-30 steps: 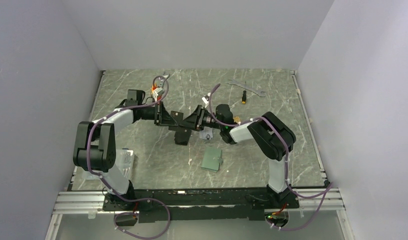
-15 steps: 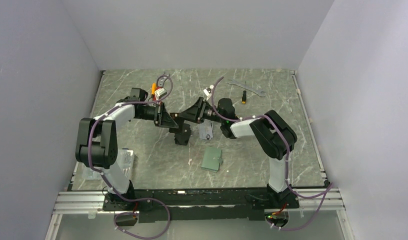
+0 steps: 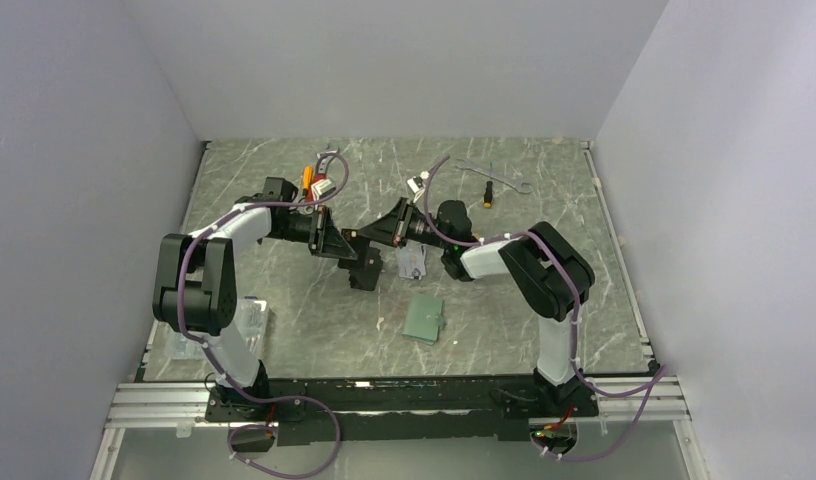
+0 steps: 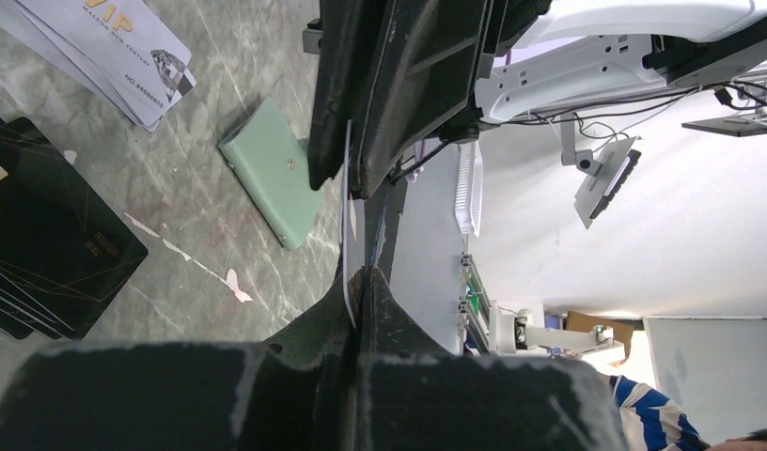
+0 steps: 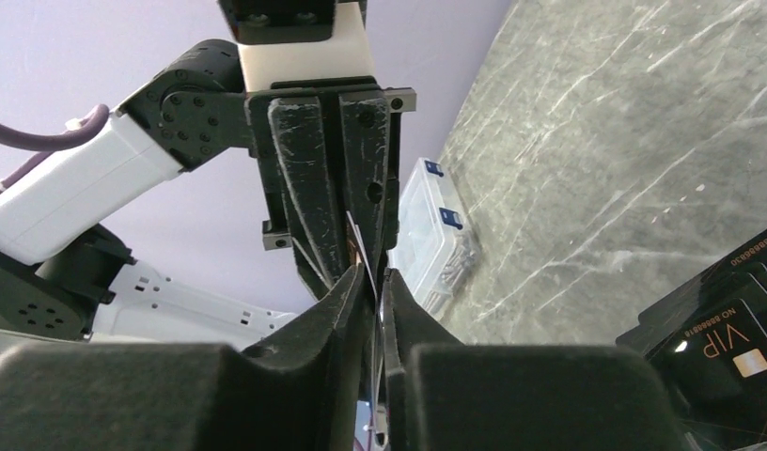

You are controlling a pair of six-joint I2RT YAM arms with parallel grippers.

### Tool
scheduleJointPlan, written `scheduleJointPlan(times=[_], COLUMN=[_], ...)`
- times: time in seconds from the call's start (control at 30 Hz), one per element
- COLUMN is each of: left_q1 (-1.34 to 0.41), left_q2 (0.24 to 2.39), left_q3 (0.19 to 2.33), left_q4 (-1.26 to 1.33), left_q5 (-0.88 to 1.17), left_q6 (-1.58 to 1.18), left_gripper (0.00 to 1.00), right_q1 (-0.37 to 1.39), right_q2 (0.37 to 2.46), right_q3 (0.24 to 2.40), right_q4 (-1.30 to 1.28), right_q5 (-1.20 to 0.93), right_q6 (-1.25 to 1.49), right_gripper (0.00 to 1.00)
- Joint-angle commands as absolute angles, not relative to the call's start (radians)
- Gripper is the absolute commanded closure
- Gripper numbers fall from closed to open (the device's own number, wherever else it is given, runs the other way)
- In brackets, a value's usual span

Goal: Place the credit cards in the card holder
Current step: Place the credit card at the center of the board.

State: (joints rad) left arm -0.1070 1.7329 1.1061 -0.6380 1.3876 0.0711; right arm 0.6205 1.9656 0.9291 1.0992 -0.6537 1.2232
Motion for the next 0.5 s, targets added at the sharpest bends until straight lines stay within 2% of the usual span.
scheduleJointPlan(times=[0.0, 0.3, 0.47], left_q1=[-0.099, -0.070, -0.055], left_q2=[1.717, 1.721, 1.710], left_q3=[1.147, 1.146, 1.118], left_q4=[-0.635, -0.622, -0.545], left_q5=[1.459, 1.449, 1.435], left_q6=[0.097, 0.082, 0.016], left_gripper=[0.97, 0.96, 0.99], right_q1=[0.609, 0.606, 0.602], right_q2=[1.928, 1.903, 1.896], right_q3=[0.890, 0.821, 0.797], right_q4=[1.129, 1.184, 1.227], right_q5=[-0.628, -0.626, -0.635], right_q6=[1.208, 1.227, 1.247], right_gripper=[0.89, 0.92, 0.87])
